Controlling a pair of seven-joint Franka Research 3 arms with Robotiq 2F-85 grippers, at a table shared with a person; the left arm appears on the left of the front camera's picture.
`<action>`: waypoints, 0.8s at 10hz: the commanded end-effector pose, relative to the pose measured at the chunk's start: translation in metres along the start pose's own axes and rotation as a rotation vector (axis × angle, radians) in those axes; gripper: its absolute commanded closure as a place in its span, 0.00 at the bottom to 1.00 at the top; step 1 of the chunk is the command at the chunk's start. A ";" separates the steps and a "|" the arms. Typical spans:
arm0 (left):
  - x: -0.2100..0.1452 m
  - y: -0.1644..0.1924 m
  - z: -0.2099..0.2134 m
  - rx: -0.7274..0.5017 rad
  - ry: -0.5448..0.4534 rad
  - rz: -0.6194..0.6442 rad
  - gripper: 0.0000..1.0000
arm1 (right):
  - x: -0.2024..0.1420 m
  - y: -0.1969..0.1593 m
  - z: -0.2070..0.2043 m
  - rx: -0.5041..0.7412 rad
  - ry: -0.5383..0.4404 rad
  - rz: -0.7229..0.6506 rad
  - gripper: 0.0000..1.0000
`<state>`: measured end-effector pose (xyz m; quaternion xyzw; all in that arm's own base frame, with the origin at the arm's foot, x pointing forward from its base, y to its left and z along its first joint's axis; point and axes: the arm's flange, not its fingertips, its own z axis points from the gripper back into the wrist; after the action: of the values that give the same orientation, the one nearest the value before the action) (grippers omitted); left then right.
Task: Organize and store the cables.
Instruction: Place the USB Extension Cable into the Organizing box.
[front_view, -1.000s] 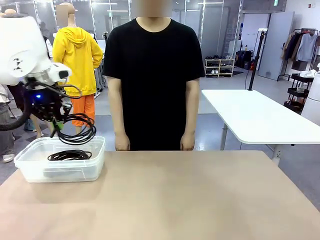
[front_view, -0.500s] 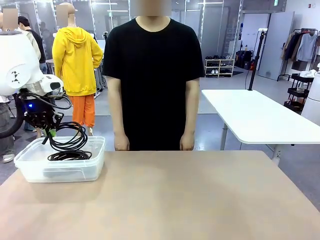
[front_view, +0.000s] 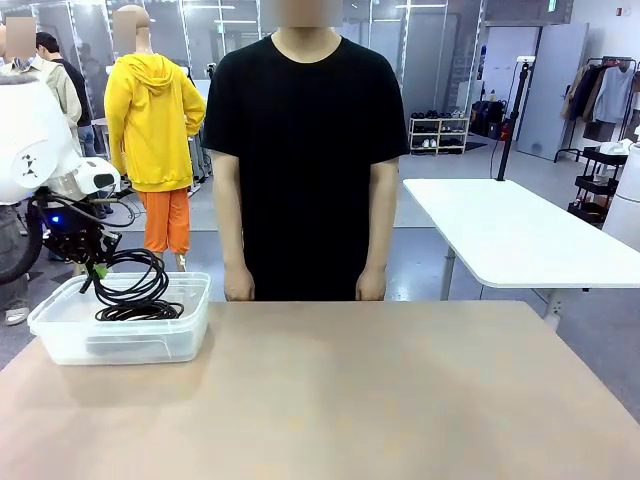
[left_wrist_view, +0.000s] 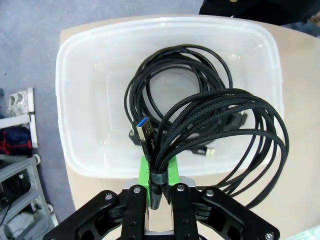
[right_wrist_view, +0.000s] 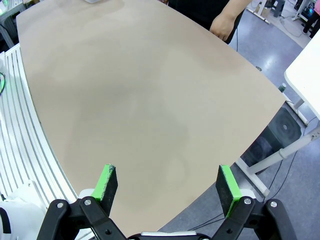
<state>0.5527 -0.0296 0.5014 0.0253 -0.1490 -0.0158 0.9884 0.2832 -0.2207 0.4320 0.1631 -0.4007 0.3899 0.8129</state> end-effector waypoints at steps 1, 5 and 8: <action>0.025 0.013 -0.026 -0.038 -0.012 -0.005 0.84 | -0.001 0.000 -0.001 -0.001 -0.011 0.010 0.00; 0.055 0.026 -0.077 -0.012 0.065 0.033 0.84 | -0.001 0.000 -0.001 -0.001 -0.011 0.010 0.00; 0.048 0.023 -0.087 0.000 0.127 0.037 0.50 | -0.001 0.000 -0.001 -0.001 -0.011 0.010 0.00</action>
<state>0.6248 -0.0036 0.4232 0.0222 -0.1015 -0.0002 0.9946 0.2830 -0.2208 0.4320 0.1629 -0.4007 0.3896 0.8131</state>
